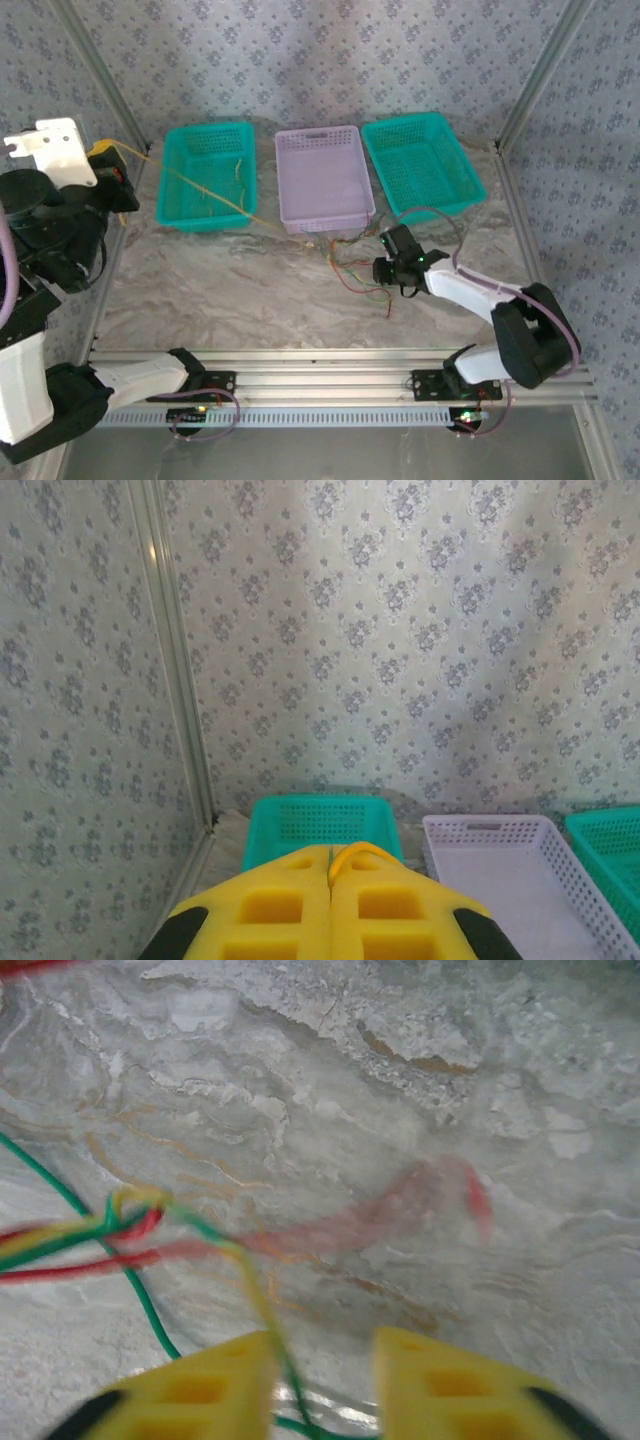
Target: Untangle the cables
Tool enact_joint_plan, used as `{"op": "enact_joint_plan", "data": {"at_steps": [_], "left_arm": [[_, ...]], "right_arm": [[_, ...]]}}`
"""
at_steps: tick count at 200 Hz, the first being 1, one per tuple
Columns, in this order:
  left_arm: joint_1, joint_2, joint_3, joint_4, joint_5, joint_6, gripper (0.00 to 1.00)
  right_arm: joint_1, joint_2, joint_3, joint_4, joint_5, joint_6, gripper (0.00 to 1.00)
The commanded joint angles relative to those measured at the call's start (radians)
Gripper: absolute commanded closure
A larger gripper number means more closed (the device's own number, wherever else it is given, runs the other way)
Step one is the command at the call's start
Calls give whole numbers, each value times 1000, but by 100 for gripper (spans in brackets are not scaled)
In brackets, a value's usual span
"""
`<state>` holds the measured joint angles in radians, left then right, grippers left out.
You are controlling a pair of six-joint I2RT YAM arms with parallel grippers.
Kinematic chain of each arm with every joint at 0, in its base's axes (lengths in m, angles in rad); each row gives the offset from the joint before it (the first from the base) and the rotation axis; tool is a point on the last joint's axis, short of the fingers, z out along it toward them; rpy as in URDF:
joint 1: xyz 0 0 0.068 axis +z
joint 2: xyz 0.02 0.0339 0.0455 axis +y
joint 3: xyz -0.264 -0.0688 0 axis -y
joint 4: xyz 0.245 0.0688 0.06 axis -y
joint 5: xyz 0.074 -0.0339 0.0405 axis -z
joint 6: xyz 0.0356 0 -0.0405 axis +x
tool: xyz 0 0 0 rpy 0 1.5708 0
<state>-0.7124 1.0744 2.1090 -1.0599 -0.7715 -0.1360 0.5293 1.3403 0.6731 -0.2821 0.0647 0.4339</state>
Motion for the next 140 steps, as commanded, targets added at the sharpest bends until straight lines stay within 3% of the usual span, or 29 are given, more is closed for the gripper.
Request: {"op": "enact_joint_plan", "data": {"at_steps": [1,16,62,96,140], "left_arm": [[9,-38,-80,16,54,-85,100],[9,-48,-151,28,109,-128,100],[8,-73,-342,87,195,-222,100],[9,-77,-401,109,231,-256,100],[9,-82,-403,109,246,-269,100]], "right_arm": [[22,-144,-36,-10,26,-23,50],[29,-244,-61,15,13,-38,37],[103,-367,-115,191,-214,-126,24],[285,-248,-114,310,-193,-212,22],[377,4,-17,331,-35,-242,23]]}}
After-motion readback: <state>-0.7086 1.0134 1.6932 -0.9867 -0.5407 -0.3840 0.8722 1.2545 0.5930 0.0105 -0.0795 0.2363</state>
